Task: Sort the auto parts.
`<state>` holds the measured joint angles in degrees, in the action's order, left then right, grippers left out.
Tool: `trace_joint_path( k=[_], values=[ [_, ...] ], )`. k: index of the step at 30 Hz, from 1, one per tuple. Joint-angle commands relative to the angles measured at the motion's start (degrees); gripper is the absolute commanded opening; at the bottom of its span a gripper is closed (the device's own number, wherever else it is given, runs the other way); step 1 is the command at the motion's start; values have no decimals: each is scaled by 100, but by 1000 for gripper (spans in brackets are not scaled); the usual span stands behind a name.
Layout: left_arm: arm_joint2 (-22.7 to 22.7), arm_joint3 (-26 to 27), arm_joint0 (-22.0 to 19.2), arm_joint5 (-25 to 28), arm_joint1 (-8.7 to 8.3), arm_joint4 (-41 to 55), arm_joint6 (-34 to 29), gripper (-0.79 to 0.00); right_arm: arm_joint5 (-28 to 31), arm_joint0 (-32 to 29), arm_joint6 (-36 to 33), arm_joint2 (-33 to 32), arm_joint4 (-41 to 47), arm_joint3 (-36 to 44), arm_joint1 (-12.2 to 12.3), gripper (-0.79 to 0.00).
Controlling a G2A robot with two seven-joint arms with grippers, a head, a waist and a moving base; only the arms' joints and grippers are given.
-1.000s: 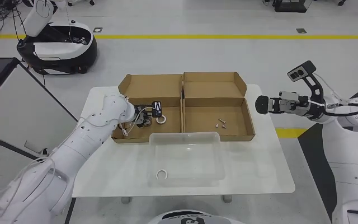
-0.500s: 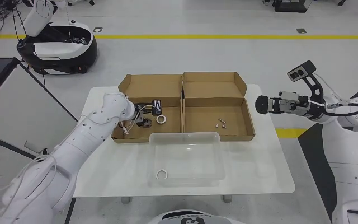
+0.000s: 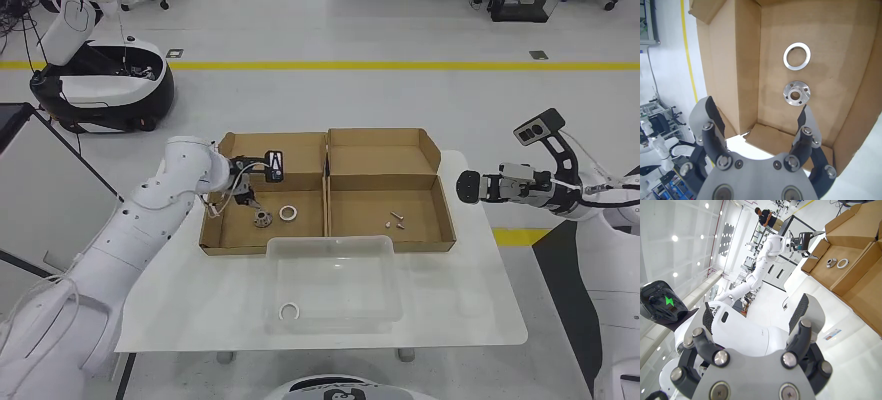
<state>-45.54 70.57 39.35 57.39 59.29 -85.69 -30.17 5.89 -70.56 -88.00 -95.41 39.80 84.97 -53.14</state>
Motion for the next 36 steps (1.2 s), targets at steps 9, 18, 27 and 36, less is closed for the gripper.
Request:
trace_joint_path(
  k=[9, 18, 27, 36],
  values=[
    [-724, 2429, 575, 61, -672, 1788, -1258, 0, 0, 0, 0, 0, 0, 0, 0, 0],
    [-402, 3781, 742, 61, -1513, 3036, -1613, 0, 0, 0, 0, 0, 0, 0, 0, 0],
    [576, 4349, 34, -87, -2239, 4461, -1760, 0, 0, 0, 0, 0, 0, 0, 0, 0],
    [661, 4359, -29, -129, -2286, 4722, -1801, 0, 0, 0, 0, 0, 0, 0, 0, 0]
  ],
)
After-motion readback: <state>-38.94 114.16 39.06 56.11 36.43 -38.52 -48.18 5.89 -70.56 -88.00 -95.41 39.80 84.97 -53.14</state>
